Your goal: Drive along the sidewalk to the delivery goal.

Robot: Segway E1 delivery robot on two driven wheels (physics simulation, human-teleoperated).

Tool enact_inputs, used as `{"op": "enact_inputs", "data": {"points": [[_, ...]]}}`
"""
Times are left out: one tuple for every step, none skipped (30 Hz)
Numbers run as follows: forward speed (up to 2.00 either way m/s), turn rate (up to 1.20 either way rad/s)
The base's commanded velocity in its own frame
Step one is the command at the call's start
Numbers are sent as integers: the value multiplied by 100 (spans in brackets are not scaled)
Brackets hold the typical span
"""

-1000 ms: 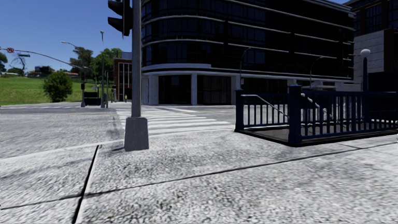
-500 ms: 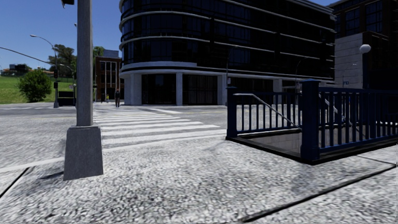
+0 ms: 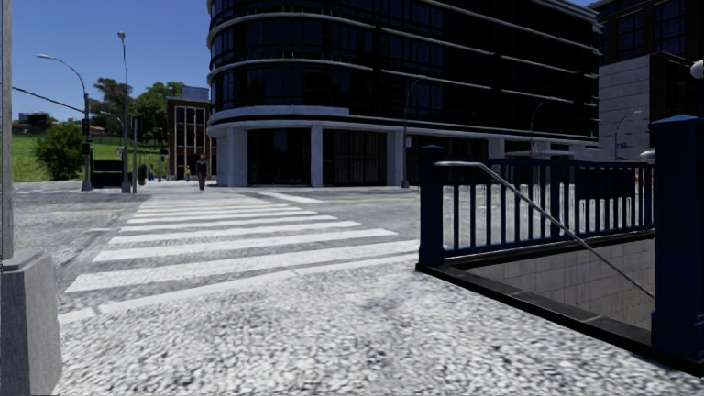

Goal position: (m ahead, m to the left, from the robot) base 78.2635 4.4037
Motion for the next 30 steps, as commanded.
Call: {"op": "enact_inputs", "data": {"points": [[200, 0], [200, 0], [200, 0], [200, 0], [200, 0], [200, 0], [200, 85], [200, 85], [200, 85], [200, 85], [200, 85], [200, 85], [200, 85], [200, 85], [200, 85], [200, 85], [200, 85], [200, 85], [200, 85], [200, 85], [200, 85], [200, 85], [200, 85], [200, 85], [200, 85], [200, 85], [200, 85], [200, 80], [200, 31], [200, 17]]}}
